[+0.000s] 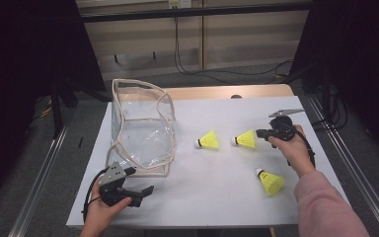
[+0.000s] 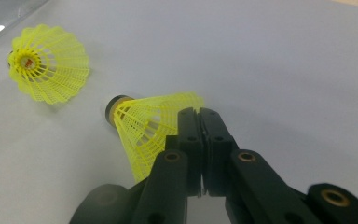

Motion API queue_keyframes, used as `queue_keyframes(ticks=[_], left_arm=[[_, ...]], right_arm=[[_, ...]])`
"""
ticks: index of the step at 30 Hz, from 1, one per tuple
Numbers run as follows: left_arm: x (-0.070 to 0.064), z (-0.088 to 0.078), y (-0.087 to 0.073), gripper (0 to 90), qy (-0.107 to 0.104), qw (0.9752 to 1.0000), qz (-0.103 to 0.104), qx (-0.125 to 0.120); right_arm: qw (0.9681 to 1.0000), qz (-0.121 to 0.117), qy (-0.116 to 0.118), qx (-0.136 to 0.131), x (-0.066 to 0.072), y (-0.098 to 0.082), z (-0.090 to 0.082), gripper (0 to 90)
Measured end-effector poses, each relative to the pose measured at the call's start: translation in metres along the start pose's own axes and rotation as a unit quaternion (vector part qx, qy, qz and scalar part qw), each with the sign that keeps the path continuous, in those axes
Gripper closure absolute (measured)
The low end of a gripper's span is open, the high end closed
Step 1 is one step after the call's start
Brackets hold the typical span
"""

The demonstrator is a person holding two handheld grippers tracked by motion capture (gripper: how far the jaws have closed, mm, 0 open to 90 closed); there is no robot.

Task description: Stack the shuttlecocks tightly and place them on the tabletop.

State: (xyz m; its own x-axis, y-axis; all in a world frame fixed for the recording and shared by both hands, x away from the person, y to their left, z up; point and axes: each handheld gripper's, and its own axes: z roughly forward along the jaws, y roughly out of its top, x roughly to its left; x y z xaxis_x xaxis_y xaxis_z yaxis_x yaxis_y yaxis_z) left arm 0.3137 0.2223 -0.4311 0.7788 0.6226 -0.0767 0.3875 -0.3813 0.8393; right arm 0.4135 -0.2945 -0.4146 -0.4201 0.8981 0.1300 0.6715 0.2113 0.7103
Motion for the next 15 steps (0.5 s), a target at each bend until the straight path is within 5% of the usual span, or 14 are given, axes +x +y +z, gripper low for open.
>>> queue_keyframes(ticks=[1,4,15], left_arm=[[0.0,0.0,0.0,5.0,0.0,1.0,0.0,0.0],[0.0,0.0,0.0,5.0,0.0,1.0,0.0,0.0],[0.0,0.0,0.0,5.0,0.001,1.0,-0.001,-0.001]], right_arm=[[0.9999,0.012,0.004,0.006,0.001,0.0,-0.002,88.6],[0.9999,-0.012,0.004,-0.009,-0.001,0.0,-0.004,88.2],[0.9997,-0.016,0.011,-0.017,0.001,0.001,-0.014,87.4]])
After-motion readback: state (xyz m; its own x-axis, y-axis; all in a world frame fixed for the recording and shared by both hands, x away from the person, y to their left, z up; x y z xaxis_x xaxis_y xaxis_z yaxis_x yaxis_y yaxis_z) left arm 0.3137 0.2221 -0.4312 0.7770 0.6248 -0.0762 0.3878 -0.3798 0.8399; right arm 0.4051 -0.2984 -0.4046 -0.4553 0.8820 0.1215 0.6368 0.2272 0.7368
